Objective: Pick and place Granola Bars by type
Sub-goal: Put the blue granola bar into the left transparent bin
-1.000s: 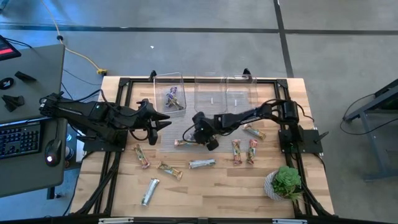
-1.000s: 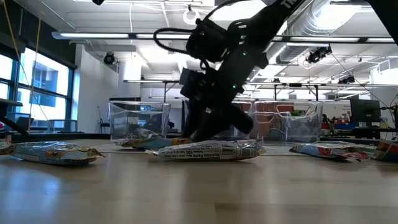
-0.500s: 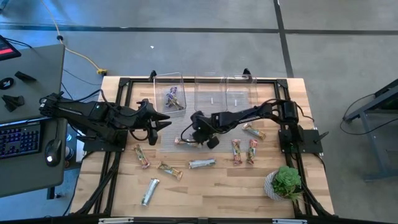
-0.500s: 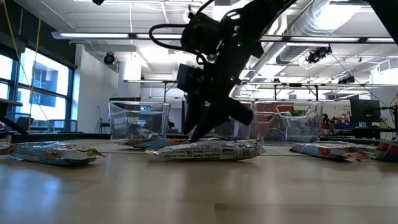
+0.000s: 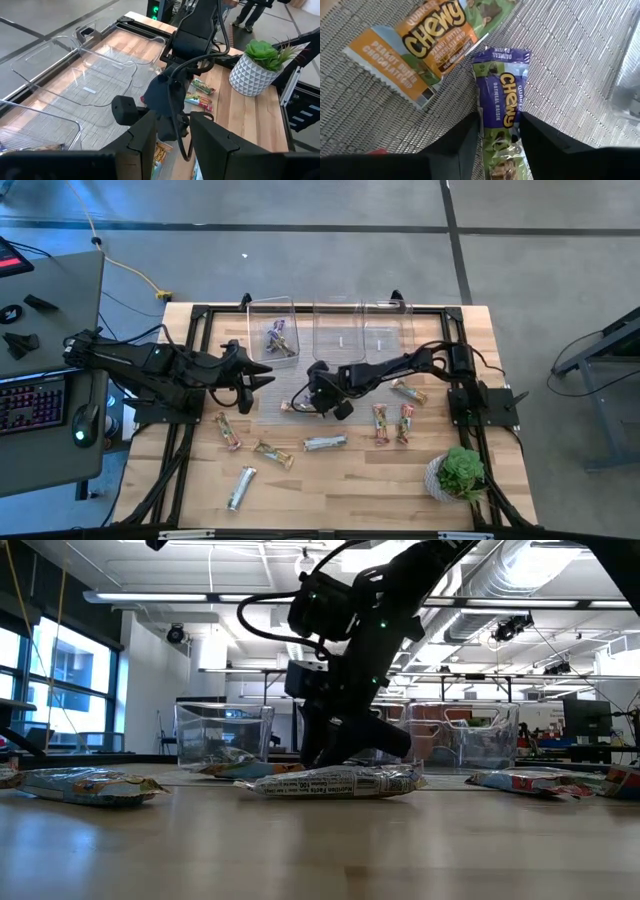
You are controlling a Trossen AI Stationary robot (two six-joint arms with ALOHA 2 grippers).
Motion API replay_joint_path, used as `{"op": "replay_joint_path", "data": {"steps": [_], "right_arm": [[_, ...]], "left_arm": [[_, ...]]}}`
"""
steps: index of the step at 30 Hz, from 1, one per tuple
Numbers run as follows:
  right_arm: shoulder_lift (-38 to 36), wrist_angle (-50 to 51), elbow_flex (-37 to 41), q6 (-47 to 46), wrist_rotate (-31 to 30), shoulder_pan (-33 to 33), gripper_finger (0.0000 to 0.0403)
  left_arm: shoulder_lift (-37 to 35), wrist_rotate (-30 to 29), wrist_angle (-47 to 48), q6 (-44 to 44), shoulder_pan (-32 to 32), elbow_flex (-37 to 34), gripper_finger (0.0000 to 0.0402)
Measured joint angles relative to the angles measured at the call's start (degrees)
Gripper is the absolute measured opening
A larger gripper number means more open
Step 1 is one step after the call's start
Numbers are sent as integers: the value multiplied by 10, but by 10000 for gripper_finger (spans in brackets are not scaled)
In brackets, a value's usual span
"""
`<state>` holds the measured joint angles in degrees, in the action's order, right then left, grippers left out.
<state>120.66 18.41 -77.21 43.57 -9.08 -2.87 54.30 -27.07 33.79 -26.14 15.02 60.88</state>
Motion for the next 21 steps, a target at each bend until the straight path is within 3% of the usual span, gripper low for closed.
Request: {"op": "replay_joint_path", "data": {"steps": [8,17,21], "right_arm": [[-2,31,-16,-22,5,0,125],[3,51,-84,-68,7,5,51],[3,53,-133,-76,5,12,37]], "left_arm": [[0,7,7,0,0,0,115],[0,13,8,0,0,0,115],[0,22,8,1,0,0,115]]}}
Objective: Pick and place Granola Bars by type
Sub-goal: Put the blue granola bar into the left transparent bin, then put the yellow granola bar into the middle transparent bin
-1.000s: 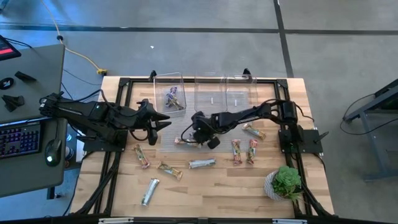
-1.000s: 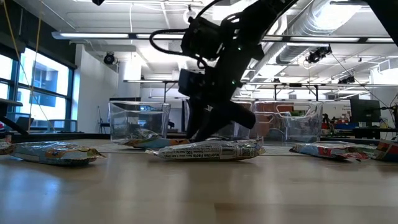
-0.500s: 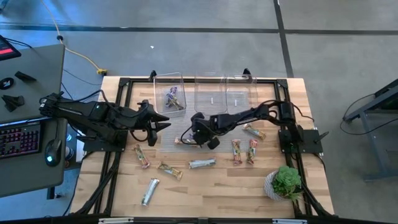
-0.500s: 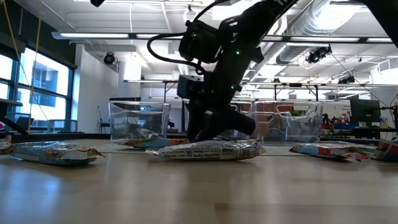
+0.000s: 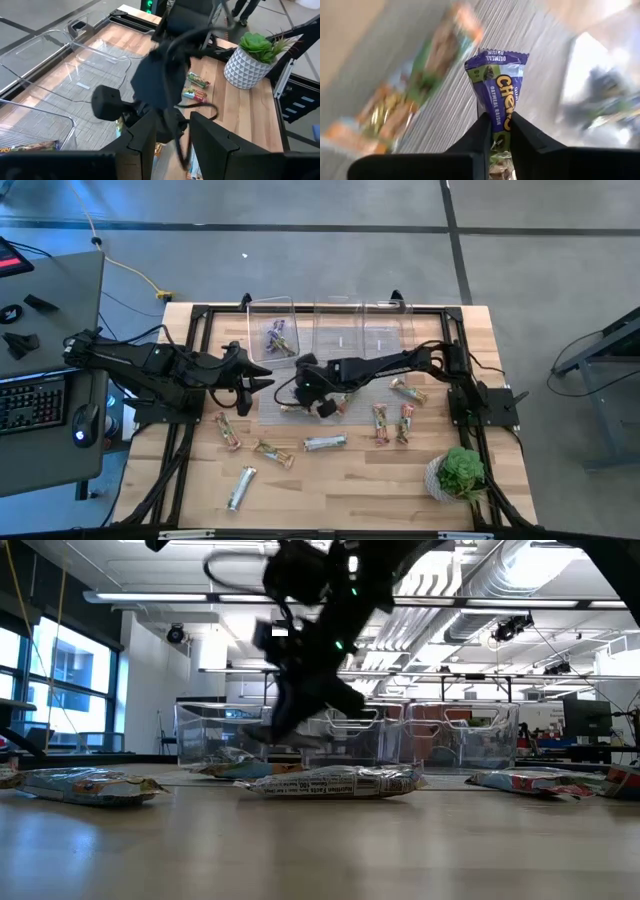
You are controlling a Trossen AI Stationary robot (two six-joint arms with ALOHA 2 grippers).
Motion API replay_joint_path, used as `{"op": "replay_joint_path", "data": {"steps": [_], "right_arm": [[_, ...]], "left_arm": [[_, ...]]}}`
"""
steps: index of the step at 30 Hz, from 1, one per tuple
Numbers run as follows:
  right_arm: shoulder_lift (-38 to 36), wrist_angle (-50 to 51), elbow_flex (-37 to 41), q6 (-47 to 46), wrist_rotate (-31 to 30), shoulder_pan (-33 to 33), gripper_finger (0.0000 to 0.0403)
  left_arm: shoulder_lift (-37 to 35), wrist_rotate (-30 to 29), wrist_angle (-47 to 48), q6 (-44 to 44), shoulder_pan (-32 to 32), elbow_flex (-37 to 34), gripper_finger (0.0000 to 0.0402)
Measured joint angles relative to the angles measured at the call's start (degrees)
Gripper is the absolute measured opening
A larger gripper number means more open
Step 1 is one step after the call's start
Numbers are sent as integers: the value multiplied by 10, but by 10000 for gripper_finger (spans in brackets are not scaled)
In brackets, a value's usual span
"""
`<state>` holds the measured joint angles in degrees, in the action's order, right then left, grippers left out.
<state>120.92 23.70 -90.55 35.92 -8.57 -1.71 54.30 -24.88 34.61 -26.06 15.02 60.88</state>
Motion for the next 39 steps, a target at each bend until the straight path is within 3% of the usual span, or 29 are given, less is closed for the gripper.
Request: {"op": "replay_joint_path", "data": {"steps": [5,10,17,23,35,39], "right_arm": [[-1,-21,-67,28,-14,0,40],[-1,-157,-84,49,-9,-35,32],[31,-260,-79,-68,55,-109,28],[72,-320,-80,-150,84,-134,58],[83,-352,-79,-139,74,-137,126],[81,-334,-114,-130,76,-136,137]], "left_arm": [[0,1,0,0,0,0,115],[0,-1,-1,0,0,0,115],[0,-1,-2,0,0,0,115],[0,0,-2,0,0,0,115],[0,2,0,0,0,0,115],[0,2,0,-1,0,0,115]]}}
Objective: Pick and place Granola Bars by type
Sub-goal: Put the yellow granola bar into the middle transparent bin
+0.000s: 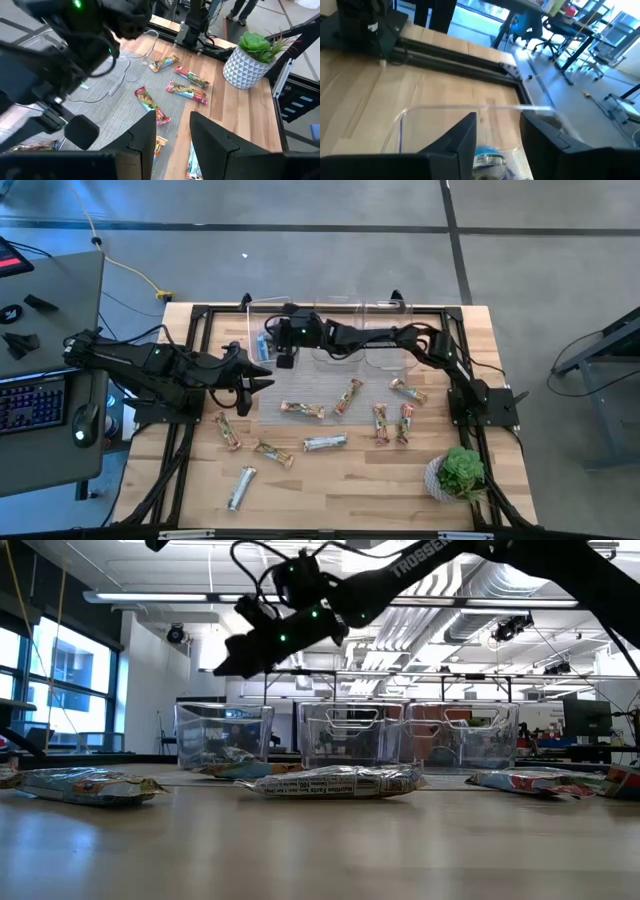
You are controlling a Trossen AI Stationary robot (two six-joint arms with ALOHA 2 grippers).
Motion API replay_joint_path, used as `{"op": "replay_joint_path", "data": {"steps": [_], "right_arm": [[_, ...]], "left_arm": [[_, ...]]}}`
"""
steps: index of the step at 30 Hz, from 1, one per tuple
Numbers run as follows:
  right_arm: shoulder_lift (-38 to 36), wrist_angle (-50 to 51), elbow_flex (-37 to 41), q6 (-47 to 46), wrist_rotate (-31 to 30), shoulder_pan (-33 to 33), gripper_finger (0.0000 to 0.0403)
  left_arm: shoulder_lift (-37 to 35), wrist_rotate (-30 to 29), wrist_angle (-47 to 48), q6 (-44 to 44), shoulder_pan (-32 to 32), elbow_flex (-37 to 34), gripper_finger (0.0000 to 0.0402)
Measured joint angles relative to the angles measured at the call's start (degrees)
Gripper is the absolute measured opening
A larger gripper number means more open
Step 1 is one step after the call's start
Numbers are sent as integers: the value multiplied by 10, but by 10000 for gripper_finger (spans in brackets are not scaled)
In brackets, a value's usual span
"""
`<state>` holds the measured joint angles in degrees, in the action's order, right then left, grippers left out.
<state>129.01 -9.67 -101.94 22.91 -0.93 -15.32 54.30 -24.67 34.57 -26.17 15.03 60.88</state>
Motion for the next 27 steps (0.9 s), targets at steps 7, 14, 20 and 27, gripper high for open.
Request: {"op": "replay_joint_path", "data": {"steps": [7,14,20,27], "right_arm": [[-2,261,-185,51,0,25,140],[-78,497,-268,133,-98,63,140],[-252,500,-132,143,-218,99,140],[-471,505,67,-2,-146,105,140]], "left_arm": [[0,34,37,-15,0,0,115],[0,33,65,-38,13,0,115],[-1,-46,82,-58,56,-12,115],[0,-74,72,-150,104,-70,115]]}}
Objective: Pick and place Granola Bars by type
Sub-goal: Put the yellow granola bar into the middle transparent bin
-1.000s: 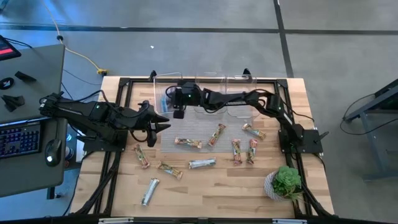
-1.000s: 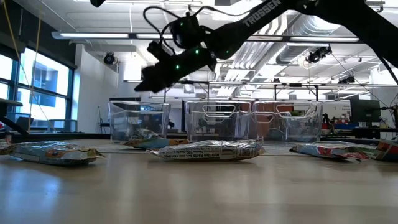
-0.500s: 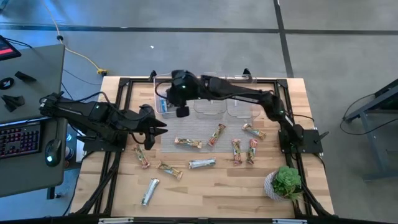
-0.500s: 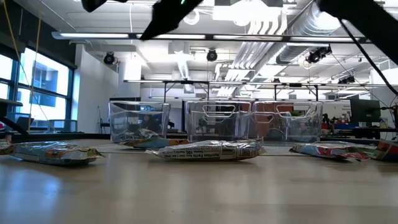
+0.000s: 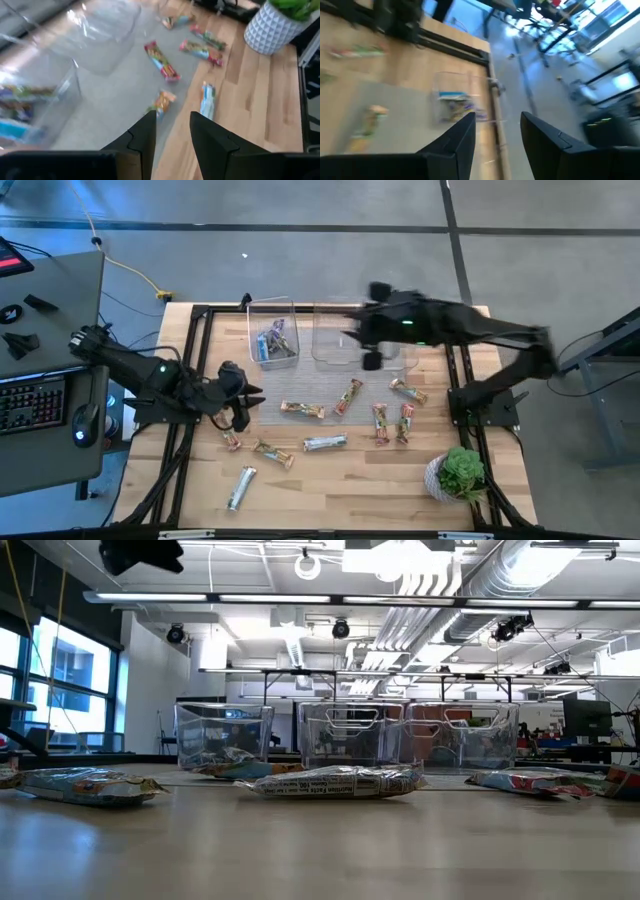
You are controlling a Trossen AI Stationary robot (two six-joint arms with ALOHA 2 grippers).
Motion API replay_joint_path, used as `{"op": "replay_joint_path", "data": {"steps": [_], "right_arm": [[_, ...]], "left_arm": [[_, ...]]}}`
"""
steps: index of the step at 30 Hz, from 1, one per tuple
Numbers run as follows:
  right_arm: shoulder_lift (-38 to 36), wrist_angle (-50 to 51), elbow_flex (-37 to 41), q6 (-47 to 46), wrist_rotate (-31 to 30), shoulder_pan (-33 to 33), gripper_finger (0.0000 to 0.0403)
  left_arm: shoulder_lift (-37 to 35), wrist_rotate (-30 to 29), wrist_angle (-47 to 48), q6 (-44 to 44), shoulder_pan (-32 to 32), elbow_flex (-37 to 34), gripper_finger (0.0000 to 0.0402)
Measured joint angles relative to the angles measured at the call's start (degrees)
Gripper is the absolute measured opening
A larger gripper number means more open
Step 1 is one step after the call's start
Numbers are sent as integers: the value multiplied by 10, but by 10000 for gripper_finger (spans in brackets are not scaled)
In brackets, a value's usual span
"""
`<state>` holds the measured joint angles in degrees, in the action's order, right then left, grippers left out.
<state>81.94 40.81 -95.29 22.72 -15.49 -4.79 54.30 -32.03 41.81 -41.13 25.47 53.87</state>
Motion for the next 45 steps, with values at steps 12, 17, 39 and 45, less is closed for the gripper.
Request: {"op": "replay_joint_path", "data": {"steps": [12,17,39,45], "right_arm": [[-282,-216,434,-145,92,38,140],[-333,-352,575,-152,100,74,140],[-339,-545,697,-153,99,91,140],[-339,-549,697,-153,97,91,140]], "left_arm": [[42,-27,-81,-36,12,-78,115],[86,-69,-98,-36,12,-86,115],[250,168,-360,272,-169,-85,161],[288,170,-379,355,-178,-86,229]]}}
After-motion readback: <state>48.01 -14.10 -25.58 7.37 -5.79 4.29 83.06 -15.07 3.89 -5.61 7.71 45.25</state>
